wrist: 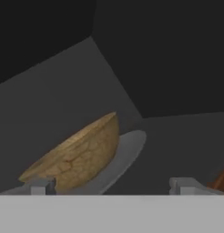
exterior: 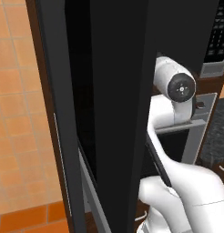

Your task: Pick the bell pepper from the sink and place it in the bowl. Then pick the bowl and place it in the microwave. Then close the microwave door and press the start button.

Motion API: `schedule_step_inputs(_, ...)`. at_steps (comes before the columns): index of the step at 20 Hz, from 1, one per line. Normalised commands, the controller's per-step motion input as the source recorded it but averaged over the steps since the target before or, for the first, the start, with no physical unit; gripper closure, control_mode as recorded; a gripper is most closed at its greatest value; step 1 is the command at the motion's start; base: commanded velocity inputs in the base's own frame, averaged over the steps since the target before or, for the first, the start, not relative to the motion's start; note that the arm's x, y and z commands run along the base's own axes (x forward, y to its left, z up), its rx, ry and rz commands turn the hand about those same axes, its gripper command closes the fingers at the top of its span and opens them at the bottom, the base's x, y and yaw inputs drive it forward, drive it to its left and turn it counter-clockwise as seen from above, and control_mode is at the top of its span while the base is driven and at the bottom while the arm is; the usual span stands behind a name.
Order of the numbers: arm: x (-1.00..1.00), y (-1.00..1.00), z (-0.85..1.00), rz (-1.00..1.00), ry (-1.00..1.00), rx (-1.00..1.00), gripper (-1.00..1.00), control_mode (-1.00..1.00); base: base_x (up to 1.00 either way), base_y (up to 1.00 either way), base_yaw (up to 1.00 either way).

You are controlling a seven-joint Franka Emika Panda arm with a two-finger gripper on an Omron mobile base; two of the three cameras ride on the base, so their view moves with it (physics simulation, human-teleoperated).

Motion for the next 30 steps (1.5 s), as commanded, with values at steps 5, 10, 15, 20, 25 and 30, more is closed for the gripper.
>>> schedule_step_inputs(5,-0.91,0.06,-0.06,-0.09,-0.22,-0.37,-1.0,-1.0,0.0,0.0,0.0)
schedule_step_inputs(10,-0.75,0.37,-0.34,-0.2,-0.17,-0.48,-1.0,-1.0,0.0,0.0,0.0)
schedule_step_inputs(15,-0.62,0.66,-0.32,-0.19,-0.18,-0.45,-1.0,-1.0,0.0,0.0,0.0)
schedule_step_inputs(20,-0.37,0.24,-0.72,-0.09,-0.25,-0.39,-1.0,-1.0,0.0,0.0,0.0)
schedule_step_inputs(25,0.43,-0.43,-0.71,0.0,-0.22,-0.36,-1.0,-1.0,0.0,0.0,0.0)
schedule_step_inputs(30,-0.15,0.07,-0.24,-0.02,-0.31,-0.41,-1.0,-1.0,0.0,0.0,0.0)
